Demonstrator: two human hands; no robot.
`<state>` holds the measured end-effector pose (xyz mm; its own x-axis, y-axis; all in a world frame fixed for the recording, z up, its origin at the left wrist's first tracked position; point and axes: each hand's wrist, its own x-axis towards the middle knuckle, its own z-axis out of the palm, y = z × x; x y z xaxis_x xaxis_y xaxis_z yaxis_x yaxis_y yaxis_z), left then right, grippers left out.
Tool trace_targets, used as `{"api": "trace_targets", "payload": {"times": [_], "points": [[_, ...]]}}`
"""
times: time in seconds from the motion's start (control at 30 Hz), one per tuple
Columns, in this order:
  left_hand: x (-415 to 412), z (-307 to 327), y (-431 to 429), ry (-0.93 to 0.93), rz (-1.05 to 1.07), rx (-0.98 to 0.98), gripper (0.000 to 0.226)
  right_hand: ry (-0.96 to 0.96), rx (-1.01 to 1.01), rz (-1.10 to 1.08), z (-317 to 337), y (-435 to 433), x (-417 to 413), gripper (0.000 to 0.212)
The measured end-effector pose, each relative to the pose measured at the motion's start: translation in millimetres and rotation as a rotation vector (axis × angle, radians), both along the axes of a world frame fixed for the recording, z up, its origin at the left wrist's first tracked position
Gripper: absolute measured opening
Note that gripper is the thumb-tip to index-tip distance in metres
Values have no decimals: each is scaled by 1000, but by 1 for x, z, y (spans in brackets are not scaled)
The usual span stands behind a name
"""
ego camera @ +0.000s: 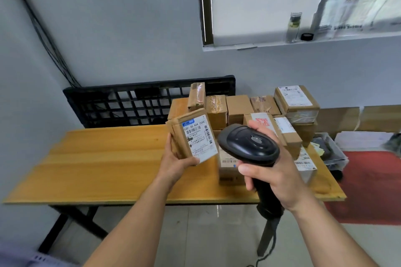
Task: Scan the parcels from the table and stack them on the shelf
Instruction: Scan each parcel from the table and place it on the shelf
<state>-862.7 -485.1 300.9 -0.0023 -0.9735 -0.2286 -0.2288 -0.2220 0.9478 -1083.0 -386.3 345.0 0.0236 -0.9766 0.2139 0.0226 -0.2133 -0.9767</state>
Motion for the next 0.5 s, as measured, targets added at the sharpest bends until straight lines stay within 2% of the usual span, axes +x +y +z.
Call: {"api": "trace_targets", "payload": {"times": [0.23, 0.5], "points": [[54, 9, 11, 2, 74, -117, 117, 28, -40, 124, 18, 10, 48, 94], [120, 9, 30, 0, 134, -152, 116, 47, 10, 185, 22, 25, 104, 97]]}}
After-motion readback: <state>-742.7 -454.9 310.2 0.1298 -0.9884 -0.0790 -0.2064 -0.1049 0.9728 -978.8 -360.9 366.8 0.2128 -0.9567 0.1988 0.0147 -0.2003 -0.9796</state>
